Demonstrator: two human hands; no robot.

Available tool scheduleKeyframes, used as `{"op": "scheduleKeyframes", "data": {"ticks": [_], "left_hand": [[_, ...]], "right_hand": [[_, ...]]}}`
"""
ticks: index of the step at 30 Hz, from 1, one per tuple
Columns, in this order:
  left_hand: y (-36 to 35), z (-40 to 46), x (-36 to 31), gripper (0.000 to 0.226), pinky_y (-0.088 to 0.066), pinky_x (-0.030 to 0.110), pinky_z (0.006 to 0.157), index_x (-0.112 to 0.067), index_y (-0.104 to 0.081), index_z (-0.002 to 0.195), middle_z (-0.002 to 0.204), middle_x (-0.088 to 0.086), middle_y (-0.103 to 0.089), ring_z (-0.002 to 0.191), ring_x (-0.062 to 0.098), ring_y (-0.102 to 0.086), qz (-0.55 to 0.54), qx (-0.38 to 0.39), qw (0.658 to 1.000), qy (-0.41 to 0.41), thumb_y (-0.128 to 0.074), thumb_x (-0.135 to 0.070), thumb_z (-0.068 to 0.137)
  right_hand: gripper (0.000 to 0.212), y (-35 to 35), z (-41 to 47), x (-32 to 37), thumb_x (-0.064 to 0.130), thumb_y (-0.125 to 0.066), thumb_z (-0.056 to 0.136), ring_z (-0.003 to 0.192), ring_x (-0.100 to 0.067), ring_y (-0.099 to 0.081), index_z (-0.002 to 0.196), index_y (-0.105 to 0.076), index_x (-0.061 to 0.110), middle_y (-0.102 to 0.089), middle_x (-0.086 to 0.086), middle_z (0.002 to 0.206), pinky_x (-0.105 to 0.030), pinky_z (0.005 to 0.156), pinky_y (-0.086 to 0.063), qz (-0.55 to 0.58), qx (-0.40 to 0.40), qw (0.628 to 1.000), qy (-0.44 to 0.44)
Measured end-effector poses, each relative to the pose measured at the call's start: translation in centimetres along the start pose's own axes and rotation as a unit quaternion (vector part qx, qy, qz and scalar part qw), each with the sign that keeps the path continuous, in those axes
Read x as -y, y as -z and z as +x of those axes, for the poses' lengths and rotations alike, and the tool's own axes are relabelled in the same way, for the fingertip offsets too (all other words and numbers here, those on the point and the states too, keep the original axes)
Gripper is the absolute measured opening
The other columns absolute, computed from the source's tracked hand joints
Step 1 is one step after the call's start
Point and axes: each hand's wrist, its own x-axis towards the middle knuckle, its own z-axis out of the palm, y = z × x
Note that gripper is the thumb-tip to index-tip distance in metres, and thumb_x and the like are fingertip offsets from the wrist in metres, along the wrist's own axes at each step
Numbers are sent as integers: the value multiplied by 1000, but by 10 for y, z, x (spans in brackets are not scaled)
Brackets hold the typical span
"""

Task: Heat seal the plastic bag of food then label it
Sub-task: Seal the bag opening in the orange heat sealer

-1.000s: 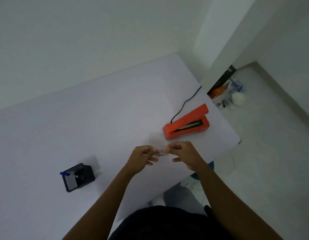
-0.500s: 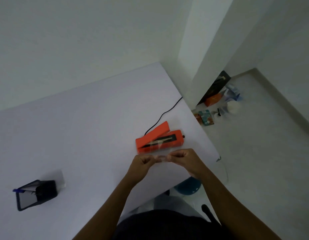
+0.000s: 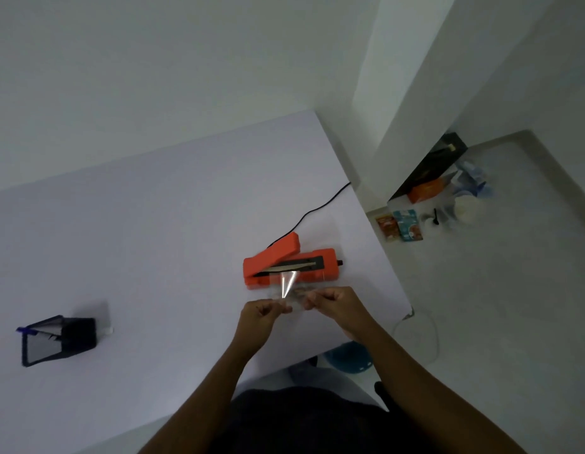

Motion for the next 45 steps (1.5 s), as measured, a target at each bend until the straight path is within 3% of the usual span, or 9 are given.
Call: {"op": "scheduleKeyframes", "data": {"ticks": [4, 8, 12, 15, 19, 29, 32, 37, 45], "left_hand": [[2, 6, -2, 13, -59, 36, 60, -14, -76, 95, 87, 2, -77, 72, 23, -74, -28, -23, 998, 53, -63, -17, 94], [3, 16, -3, 10, -44, 23, 40, -14, -76, 92, 83, 1, -75, 50, 16, -64, 10, -62, 995, 75, -67, -18, 91], [1, 25, -4, 17, -44, 14, 51, -10, -75, 87, 74, -1, -72, 52, 2, -60, 12, -85, 994, 71, -63, -20, 94], [-2, 31, -4, 24, -50, 20, 60, -13, -75, 83, 74, -2, -74, 65, 11, -68, 18, -95, 993, 65, -63, -30, 94], [-7, 39, -4, 22, -58, 29, 71, -13, -73, 89, 82, -1, -74, 76, 18, -71, 4, -111, 991, 76, -62, -31, 95], [-11, 45, -8, 18, -55, 26, 69, -8, -69, 98, 89, 3, -72, 82, 18, -69, -79, -134, 980, 121, -58, -21, 97], [-10, 48, -10, 15, -48, 25, 57, -8, -69, 90, 83, 5, -71, 75, 22, -65, -96, -146, 974, 141, -59, -18, 95], [-12, 50, -11, 20, -48, 26, 60, -14, -69, 85, 85, 5, -72, 77, 22, -67, -132, -162, 966, 156, -60, -29, 96], [-17, 53, -12, 20, -55, 36, 76, -15, -68, 77, 85, 9, -72, 80, 24, -67, -125, -189, 959, 171, -62, -23, 94]], "right_hand": [[17, -8, 11, 0, 23, -69, 91, 93, -21, -74, 99, -77, 9, -78, -9, 94, -22, 80, -58, 26, -1, 999, -33], [21, -14, 19, 1, 19, -67, 93, 87, -22, -75, 105, -73, 3, -77, -13, 96, -20, 70, -58, 41, -12, 997, -67], [23, -17, 25, 1, 23, -66, 95, 85, -24, -76, 111, -69, 8, -76, -10, 102, -34, 81, -61, 40, -20, 996, -74], [27, -19, 29, 2, 23, -66, 95, 79, -22, -76, 115, -67, 7, -76, -8, 100, -26, 65, -60, 42, -34, 995, -82], [28, -21, 35, 0, 31, -66, 94, 76, -28, -76, 114, -66, 11, -77, -5, 98, -37, 72, -60, 24, -37, 994, -101], [14, -23, 45, -6, 31, -70, 91, 82, -36, -74, 96, -71, 17, -76, -13, 98, -34, 59, -58, -4, -81, 992, -94], [7, -23, 48, -6, 27, -70, 91, 83, -35, -73, 91, -71, 20, -76, -15, 97, -32, 57, -56, -18, -87, 993, -80], [17, -21, 53, -8, 30, -72, 89, 85, -38, -72, 88, -72, 13, -75, -17, 95, -30, 55, -55, -37, -79, 992, -86], [17, -23, 60, -16, 39, -65, 93, 91, -20, -73, 102, -71, 26, -76, -3, 99, -39, 86, -60, -9, -105, 992, -69]]}}
